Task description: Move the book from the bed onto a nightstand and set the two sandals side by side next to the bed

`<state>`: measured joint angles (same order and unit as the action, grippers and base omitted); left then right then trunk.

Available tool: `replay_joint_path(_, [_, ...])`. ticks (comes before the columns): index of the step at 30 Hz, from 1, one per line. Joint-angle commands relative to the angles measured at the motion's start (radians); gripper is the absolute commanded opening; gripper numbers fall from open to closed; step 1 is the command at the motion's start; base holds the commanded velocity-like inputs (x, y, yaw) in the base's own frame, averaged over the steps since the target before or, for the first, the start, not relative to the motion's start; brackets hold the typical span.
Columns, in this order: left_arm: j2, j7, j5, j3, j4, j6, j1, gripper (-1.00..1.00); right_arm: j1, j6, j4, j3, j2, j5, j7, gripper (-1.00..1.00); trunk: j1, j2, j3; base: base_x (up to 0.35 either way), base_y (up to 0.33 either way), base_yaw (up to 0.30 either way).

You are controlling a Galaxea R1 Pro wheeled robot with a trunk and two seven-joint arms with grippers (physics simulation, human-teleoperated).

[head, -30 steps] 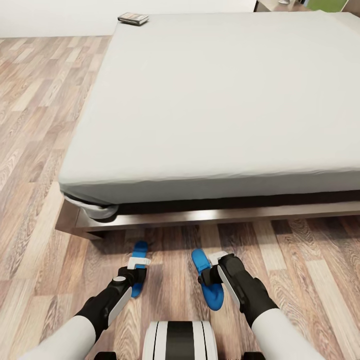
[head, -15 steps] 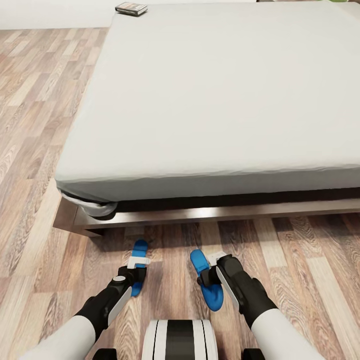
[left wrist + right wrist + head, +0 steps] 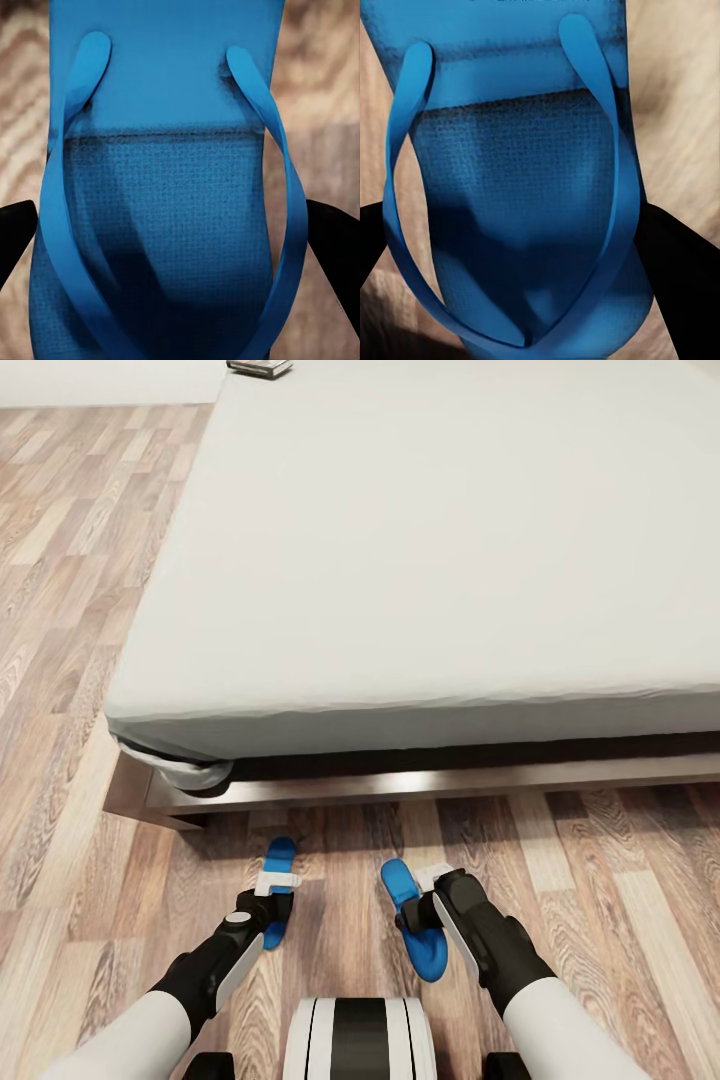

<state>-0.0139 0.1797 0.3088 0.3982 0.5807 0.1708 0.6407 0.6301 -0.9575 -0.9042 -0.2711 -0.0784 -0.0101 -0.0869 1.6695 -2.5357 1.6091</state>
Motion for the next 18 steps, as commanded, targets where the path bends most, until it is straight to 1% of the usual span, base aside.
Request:
replay_joint_path(1, [-0.001,0.01,0.009,0.008,0.002,0.004,0.0,-1.0,0.0,-0.004,-0.001,0.0,0.0,-0.001,-0.002,-1.0,0.0,0.0,0.001,0.0,0.0,0.0])
replay_joint_path(7, [-0.001,0.01,0.009,0.008,0.003,0.004,0.0,-1.0,0.0,-0.003,-0.001,0.0,0.001,-0.001,-0.003,-1.0,0.0,0.0,0.001,0.0,0.0,0.0])
replay_joint_path(12, [-0.001,0.01,0.009,0.008,0.003,0.004,0.0,-1.0,0.0,-0.003,-0.001,0.001,0.003,-0.001,-0.003,-1.0,0.002,-0.001,0.02,0.0,0.0,0.0])
replay_joint_path(18, [-0.001,0.01,0.009,0.008,0.004,0.004,0.0,-1.0,0.0,-0.003,-0.001,0.0,0.003,-0.001,-0.004,-1.0,0.002,-0.001,0.02,0.0,0.0,0.0])
